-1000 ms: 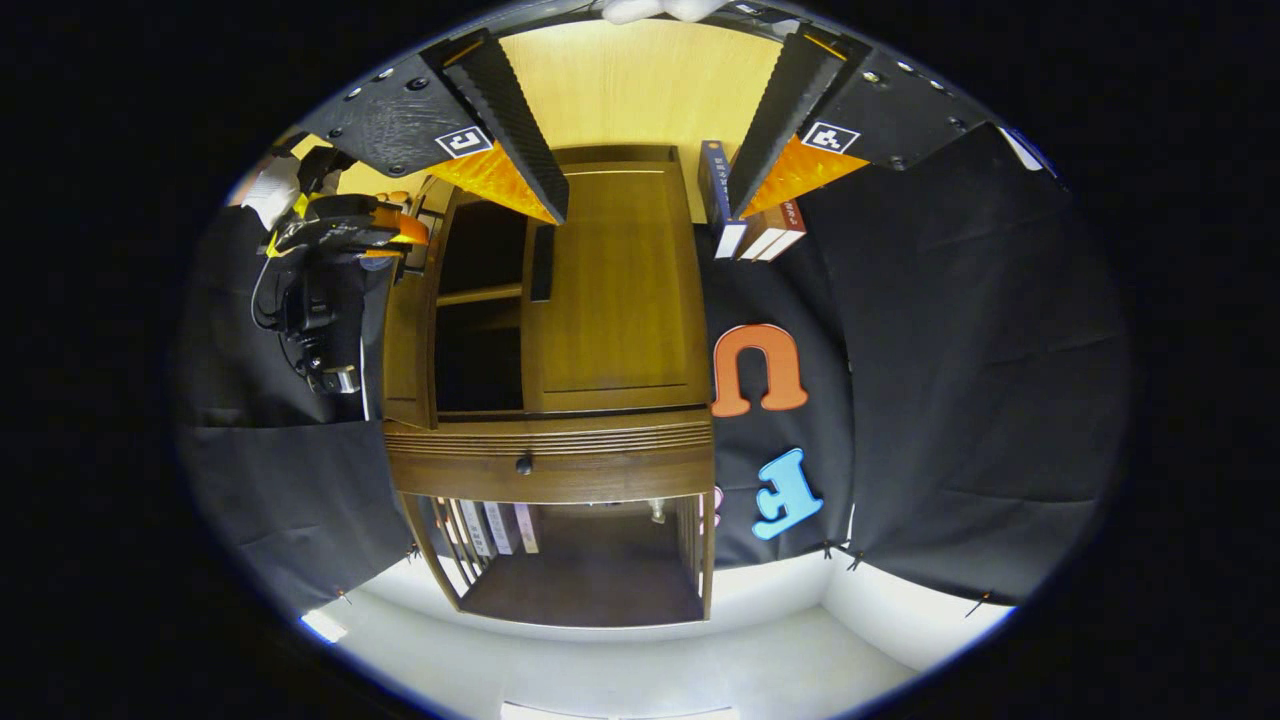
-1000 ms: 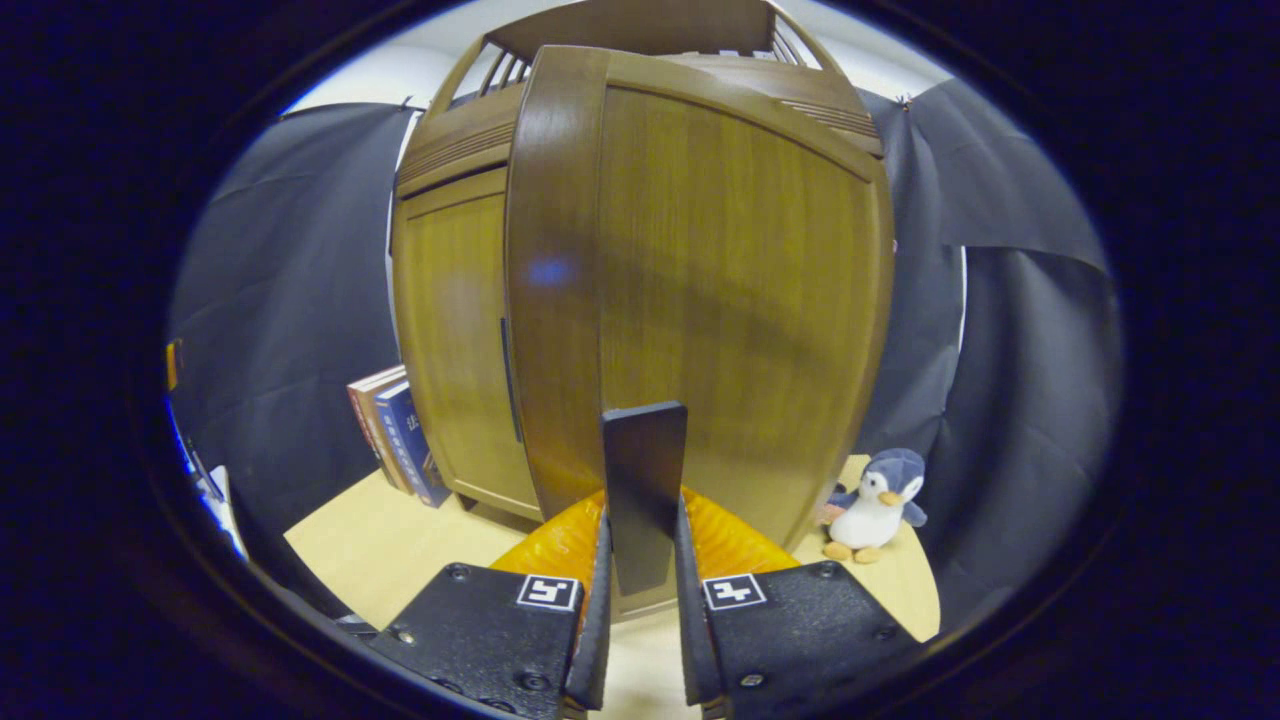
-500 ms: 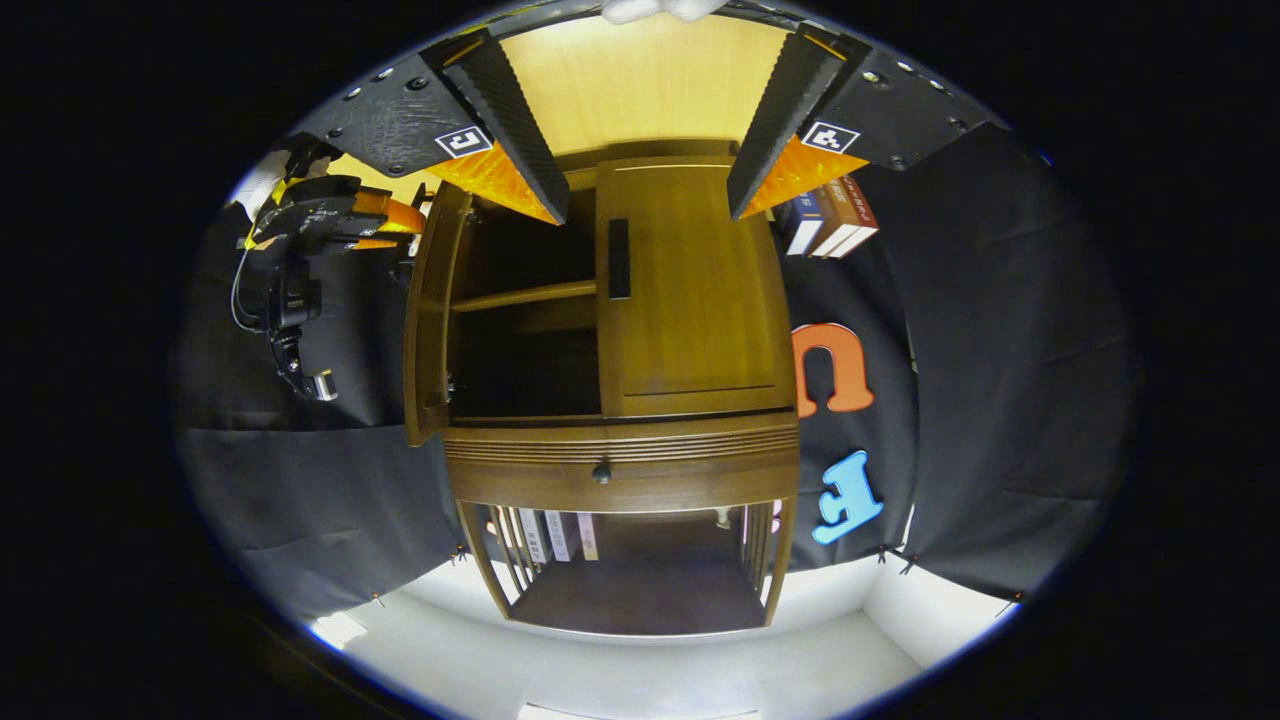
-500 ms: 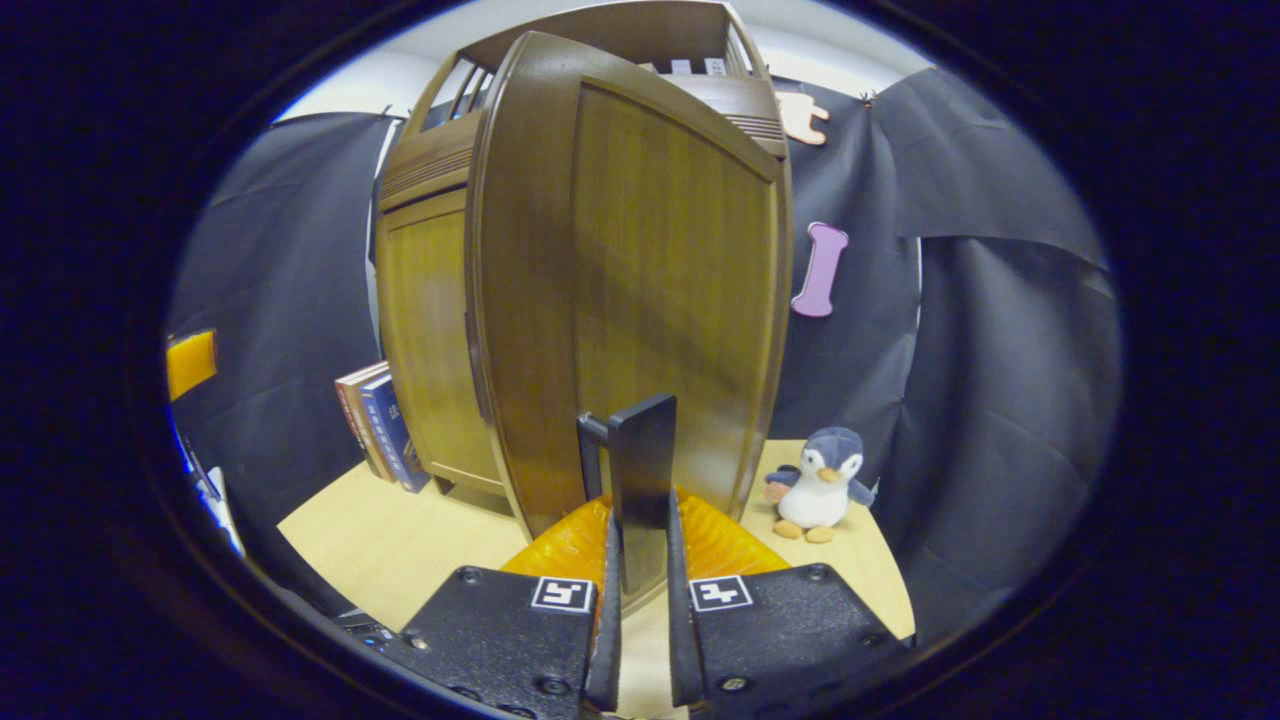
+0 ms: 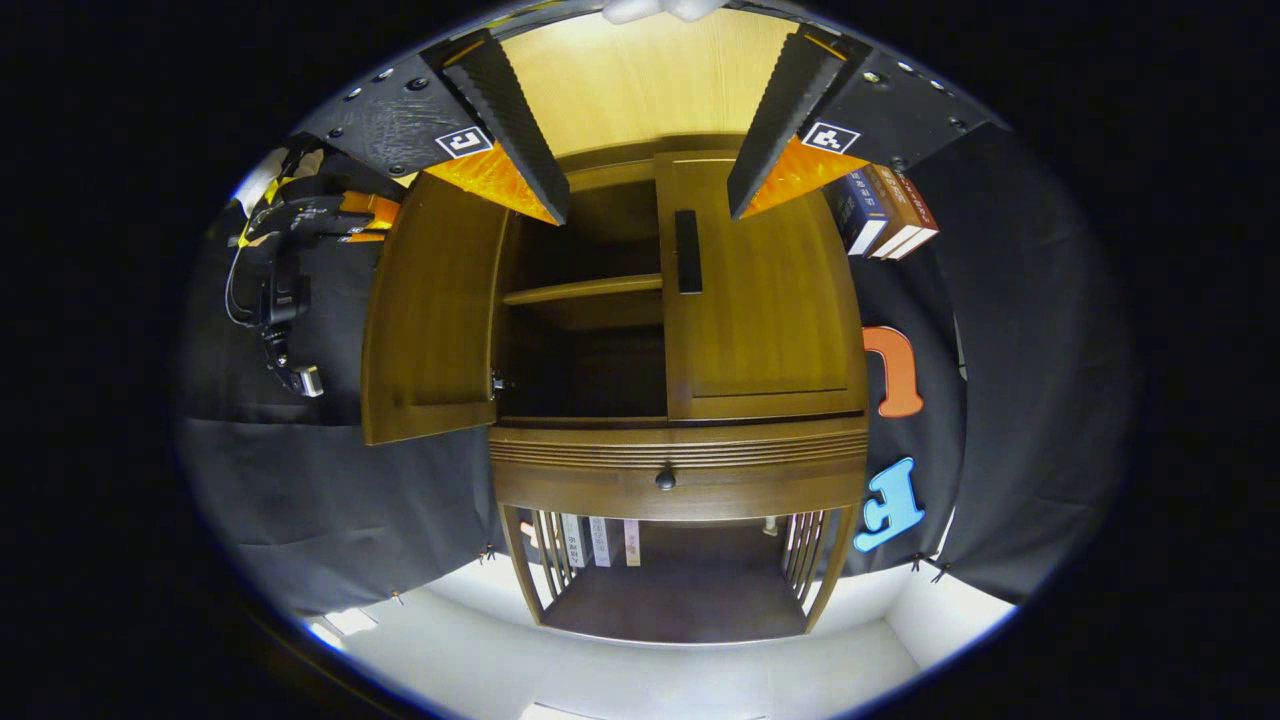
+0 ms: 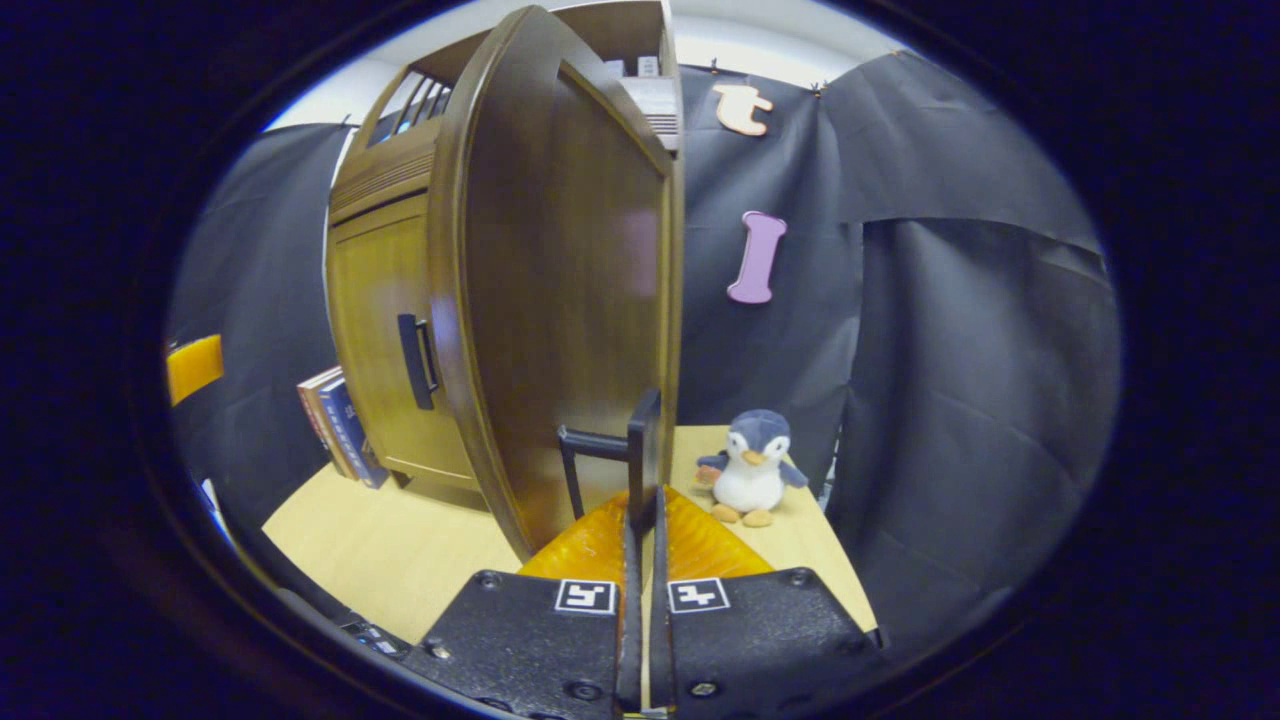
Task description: Open the right door of the double-door shoe cabinet with the right hand, and open the left door with the left hand.
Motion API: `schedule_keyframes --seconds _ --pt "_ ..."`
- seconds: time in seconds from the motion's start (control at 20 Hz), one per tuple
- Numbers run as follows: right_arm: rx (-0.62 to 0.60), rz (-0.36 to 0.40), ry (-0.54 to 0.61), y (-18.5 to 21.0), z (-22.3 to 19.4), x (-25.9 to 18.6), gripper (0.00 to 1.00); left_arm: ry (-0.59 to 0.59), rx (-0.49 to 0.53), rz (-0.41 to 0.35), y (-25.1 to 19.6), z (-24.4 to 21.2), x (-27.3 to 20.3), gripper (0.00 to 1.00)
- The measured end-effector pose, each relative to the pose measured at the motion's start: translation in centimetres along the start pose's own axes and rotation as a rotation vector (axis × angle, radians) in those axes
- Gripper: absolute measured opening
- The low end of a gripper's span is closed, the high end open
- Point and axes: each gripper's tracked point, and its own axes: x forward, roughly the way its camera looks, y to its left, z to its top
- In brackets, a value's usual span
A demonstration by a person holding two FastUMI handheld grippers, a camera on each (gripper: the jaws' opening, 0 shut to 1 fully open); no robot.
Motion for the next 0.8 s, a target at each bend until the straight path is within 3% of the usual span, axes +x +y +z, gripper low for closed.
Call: schedule_keyframes --seconds 0.25,0.3,0.8 --pt "0.079 0.022 0.022 -3.4 0.1 0.3 0.04 -0.010 -0.007 -0.004 -2.7 0.8 0.8 0.96" --pt "0.087 0.031 0.025 -3.8 0.2 0.4 0.04 -0.004 -0.005 0.002 -3.0 0.6 0.9 1.00" --pt "0.032 0.182 0.068 -7.2 0.5 1.3 0.04 0.001 -0.047 0.113 -5.9 0.2 1.9 0.96"
